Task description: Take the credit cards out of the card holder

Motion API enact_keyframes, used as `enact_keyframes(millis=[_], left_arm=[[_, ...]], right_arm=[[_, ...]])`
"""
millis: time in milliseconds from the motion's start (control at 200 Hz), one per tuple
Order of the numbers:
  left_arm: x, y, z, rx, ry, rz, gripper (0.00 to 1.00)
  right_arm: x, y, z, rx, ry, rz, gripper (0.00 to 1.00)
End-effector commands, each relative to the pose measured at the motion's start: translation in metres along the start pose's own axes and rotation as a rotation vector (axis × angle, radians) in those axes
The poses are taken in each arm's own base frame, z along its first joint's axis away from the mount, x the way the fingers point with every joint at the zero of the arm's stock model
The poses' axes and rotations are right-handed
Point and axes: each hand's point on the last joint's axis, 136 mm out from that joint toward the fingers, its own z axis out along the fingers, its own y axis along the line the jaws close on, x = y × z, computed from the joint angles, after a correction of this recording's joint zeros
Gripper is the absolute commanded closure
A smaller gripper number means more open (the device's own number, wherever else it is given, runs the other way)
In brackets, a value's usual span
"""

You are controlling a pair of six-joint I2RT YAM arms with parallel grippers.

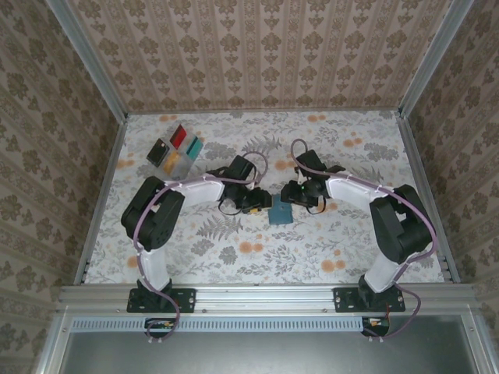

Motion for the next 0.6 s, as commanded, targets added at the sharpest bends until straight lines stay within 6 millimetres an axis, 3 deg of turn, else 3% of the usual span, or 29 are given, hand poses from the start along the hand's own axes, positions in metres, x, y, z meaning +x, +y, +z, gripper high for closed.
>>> enact_keyframes(millis=[0, 195, 595], left_arm=[[0.006, -0.012, 0.006, 0.043, 0.008, -0.034, 0.54], [0.002, -0.011, 0.01, 0.035, -0.006, -0.034, 0.56], [0.003, -0.012, 0.017, 0.119, 0.016, -0.054, 0.55]], right_arm=[[0.016, 0.003, 0.0, -0.045, 0.06, 0.005, 0.55], [0.02, 0.001, 0.013, -0.036, 0.102, 0.018, 0.63], [0.027, 0.001, 0.028, -0.059, 0.139, 0.045, 0.63]])
